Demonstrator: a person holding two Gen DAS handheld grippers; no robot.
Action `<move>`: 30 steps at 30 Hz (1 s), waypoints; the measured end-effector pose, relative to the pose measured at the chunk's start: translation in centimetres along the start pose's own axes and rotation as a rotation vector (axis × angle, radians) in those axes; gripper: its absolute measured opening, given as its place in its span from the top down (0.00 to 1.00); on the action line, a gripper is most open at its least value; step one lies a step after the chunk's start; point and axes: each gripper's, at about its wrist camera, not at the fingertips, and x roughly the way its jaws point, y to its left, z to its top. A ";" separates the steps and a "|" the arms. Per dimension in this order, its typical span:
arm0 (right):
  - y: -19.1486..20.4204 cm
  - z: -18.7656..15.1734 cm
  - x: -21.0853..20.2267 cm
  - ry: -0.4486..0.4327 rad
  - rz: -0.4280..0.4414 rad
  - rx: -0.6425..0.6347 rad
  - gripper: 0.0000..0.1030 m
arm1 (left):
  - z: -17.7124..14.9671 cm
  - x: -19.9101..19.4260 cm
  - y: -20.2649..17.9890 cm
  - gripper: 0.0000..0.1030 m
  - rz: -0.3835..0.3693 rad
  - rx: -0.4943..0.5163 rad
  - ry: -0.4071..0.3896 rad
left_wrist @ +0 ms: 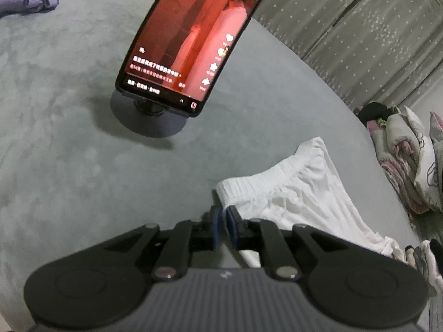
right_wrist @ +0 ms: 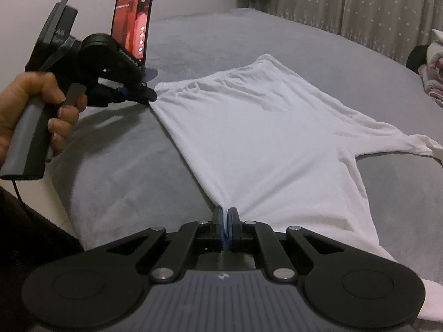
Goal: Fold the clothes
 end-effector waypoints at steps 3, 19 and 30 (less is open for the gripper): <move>-0.5 0.1 -0.4 -0.009 0.012 0.034 0.84 | 0.0 -0.7 0.0 0.79 0.013 0.008 -0.039; -3.1 0.1 -2.5 -0.042 -0.103 0.120 0.70 | -1.9 -2.1 -5.5 0.55 -0.169 0.225 -0.030; -4.8 -0.8 -2.3 -0.019 -0.180 0.167 0.63 | -5.1 -1.0 -10.1 0.44 -0.255 0.386 0.073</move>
